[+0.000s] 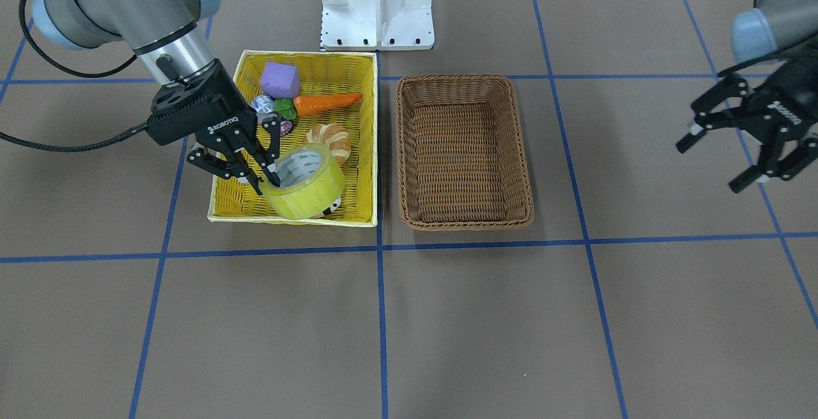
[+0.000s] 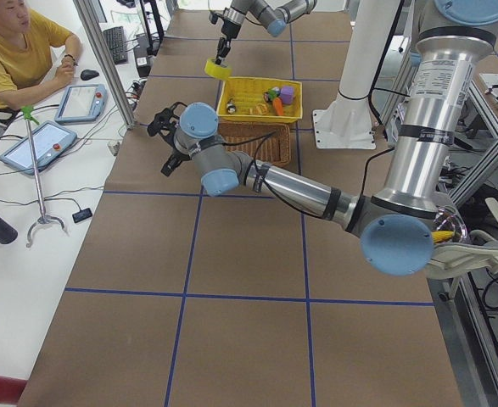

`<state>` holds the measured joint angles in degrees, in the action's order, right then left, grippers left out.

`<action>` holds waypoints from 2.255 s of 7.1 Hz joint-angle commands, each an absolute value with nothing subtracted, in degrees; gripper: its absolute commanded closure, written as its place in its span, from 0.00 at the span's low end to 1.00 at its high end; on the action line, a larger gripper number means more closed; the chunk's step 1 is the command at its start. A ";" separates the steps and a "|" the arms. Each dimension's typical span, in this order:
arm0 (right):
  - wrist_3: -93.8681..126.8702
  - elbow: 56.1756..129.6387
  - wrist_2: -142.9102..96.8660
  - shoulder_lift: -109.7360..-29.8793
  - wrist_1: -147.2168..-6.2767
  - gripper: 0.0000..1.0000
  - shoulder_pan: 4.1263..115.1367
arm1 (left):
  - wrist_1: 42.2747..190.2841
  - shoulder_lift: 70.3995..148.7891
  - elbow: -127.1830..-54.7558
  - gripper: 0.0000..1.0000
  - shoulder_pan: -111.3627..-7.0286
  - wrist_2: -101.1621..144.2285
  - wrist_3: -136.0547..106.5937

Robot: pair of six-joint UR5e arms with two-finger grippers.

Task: Move tape to another basket

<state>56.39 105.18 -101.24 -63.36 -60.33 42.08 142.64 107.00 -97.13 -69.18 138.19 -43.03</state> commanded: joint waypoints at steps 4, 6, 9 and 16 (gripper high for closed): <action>63.19 103.01 -85.88 -53.98 -57.74 1.00 32.09 | 154.76 117.50 -97.12 0.01 -46.90 125.92 -63.96; 63.19 102.66 -85.87 -53.88 -57.66 1.00 30.51 | 154.78 119.18 -97.03 0.01 -44.12 123.31 -65.30; 63.28 103.80 -85.78 -54.92 -57.65 1.00 29.53 | 154.77 119.09 -96.94 0.01 -44.56 123.22 -65.21; 63.28 105.91 -85.17 -56.35 -57.74 1.00 28.48 | 154.69 118.65 -96.68 0.01 -45.09 122.43 -65.30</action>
